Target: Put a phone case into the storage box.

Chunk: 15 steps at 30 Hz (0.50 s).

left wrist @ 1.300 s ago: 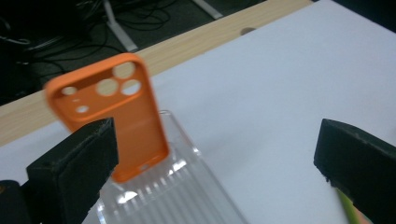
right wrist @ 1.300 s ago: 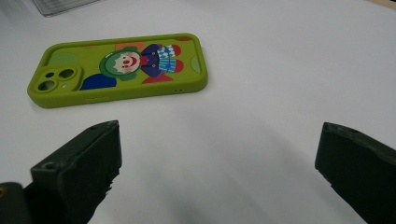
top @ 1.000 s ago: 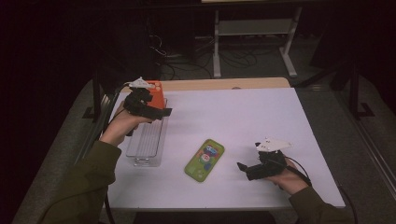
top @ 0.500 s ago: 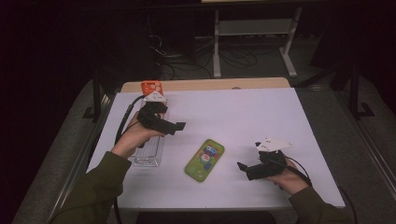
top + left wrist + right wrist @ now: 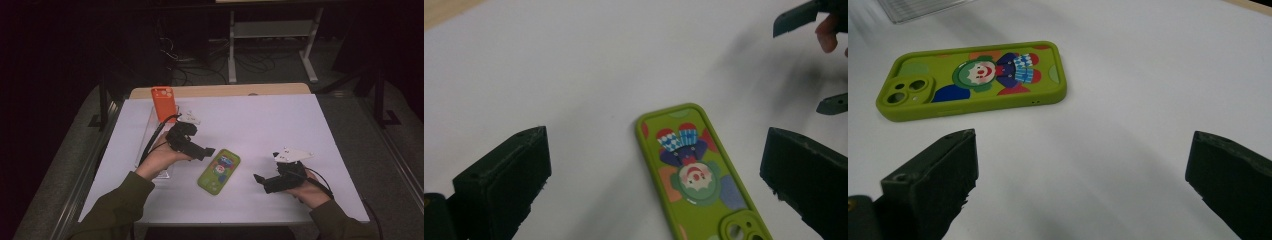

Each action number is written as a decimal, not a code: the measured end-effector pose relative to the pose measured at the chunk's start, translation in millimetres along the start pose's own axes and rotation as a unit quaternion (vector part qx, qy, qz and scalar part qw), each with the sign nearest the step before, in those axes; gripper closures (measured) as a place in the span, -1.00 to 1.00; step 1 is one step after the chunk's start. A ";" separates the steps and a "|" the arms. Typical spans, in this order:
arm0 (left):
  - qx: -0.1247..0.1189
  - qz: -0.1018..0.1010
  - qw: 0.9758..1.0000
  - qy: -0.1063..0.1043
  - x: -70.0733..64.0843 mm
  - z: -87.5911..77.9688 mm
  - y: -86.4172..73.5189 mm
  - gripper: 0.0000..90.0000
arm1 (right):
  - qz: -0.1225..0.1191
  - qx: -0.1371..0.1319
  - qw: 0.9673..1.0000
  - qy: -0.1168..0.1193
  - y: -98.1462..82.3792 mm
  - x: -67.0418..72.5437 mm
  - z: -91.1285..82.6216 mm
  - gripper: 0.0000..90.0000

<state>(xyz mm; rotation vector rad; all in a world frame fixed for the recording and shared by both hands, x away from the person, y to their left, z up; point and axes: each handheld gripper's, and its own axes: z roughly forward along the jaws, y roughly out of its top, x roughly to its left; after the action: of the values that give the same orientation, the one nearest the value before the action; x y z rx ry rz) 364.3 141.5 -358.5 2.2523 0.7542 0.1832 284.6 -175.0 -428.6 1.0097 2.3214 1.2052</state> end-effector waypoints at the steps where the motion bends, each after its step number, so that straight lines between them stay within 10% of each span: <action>1: 0.002 -0.002 1.000 0.000 -4.1 3.6 -0.6 -1.00 | -0.002 0.000 1.000 0.000 0.0 -0.2 0.2 -1.00; 15: 0.070 0.003 0.998 -0.003 -28.6 35.7 -11.8 -1.00 | 0.000 0.004 1.000 0.002 0.0 0.0 1.7 -1.00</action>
<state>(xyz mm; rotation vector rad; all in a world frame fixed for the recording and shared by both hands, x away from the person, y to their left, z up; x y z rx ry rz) 347.8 110.0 -389.6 2.3861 0.7782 0.1301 285.7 -174.1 -429.6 1.0108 2.3320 1.2002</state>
